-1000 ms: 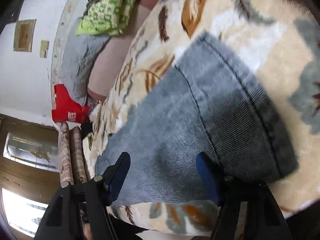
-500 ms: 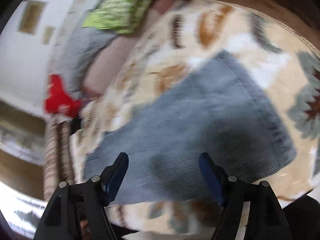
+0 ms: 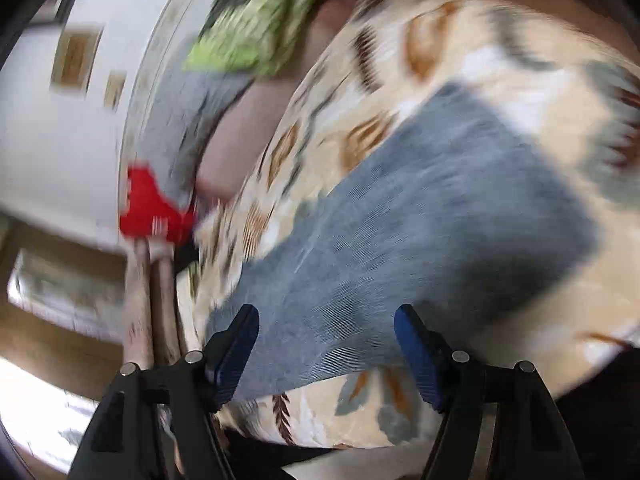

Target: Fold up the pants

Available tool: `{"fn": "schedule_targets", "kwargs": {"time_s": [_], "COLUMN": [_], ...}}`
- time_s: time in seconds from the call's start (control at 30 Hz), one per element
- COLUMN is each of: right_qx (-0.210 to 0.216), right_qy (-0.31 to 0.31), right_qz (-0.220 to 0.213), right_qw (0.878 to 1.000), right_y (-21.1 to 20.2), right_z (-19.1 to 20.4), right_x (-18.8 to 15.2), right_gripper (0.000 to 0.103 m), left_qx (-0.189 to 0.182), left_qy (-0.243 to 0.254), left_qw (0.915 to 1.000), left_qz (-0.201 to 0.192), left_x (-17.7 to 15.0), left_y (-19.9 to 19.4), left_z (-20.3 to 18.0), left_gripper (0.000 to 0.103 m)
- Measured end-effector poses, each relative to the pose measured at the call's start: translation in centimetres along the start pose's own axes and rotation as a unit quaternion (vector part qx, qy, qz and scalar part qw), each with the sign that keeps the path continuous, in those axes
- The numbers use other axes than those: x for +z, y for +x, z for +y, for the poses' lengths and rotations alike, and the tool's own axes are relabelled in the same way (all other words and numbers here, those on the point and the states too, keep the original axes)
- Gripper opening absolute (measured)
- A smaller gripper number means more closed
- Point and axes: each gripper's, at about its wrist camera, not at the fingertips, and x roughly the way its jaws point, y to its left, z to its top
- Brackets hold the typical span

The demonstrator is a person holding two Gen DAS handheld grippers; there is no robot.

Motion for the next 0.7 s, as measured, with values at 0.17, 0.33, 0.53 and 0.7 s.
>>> {"fn": "schedule_targets", "kwargs": {"time_s": [0.17,0.33,0.53,0.7], "right_qx": [-0.019,-0.025,-0.045,-0.07], "right_qy": [0.136,0.16,0.164,0.143], "right_qz": [-0.044,-0.048,-0.057,-0.062], "right_qw": [0.99,0.986,0.984,0.985], "right_y": [-4.0,-4.3,-4.2,-3.7], "right_z": [-7.1,-9.2,-10.2,-9.2], "right_x": [0.6,1.8,2.4,2.8], "right_gripper": [0.074,0.074,0.075,0.075], "left_qx": [-0.051,-0.1,-0.124,-0.116], "left_qy": [0.014,0.019,0.016,0.005], "left_qw": [0.9984,0.9948,0.9917,0.9919], "left_qz": [-0.017,0.0,0.031,0.051], "left_x": [1.9,2.5,2.7,3.5], "left_y": [-1.6,-1.5,-0.5,0.6], "left_z": [-3.7,-7.6,-12.5,-16.2], "left_gripper": [0.102,0.102,0.102,0.102]}}
